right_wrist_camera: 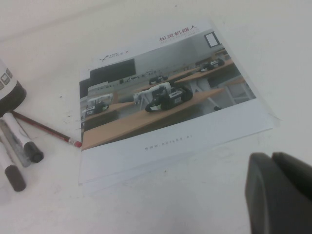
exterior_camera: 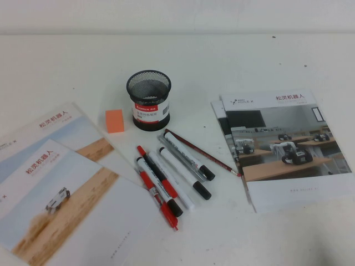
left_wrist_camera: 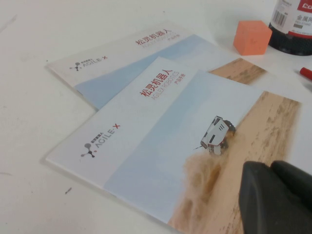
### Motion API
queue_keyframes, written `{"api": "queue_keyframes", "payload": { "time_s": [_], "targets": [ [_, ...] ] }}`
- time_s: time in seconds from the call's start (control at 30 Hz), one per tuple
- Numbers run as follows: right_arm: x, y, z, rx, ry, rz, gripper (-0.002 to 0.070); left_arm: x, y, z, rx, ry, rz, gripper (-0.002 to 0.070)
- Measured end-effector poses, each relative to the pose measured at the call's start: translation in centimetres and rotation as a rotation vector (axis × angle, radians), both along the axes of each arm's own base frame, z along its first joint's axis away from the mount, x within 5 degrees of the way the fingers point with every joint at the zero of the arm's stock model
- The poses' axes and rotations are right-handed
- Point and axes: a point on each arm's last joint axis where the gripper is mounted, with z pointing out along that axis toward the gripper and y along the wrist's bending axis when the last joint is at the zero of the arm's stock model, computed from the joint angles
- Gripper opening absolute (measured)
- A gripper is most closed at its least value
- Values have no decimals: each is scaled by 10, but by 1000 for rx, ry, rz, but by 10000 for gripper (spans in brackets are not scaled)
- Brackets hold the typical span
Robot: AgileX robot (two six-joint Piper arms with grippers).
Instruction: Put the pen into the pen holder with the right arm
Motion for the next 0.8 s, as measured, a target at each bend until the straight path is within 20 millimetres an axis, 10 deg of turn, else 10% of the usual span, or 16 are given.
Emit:
{"api": "queue_keyframes", "payload": {
  "time_s": [0.47, 0.8],
  "targets": [
    [0, 1, 0, 26, 0, 1, -20, 0, 0, 0, 0, 0, 0, -1],
    [-1, 19, 19, 987, 16, 30, -20, 0, 0, 0, 0, 0, 0, -1]
  ]
}}
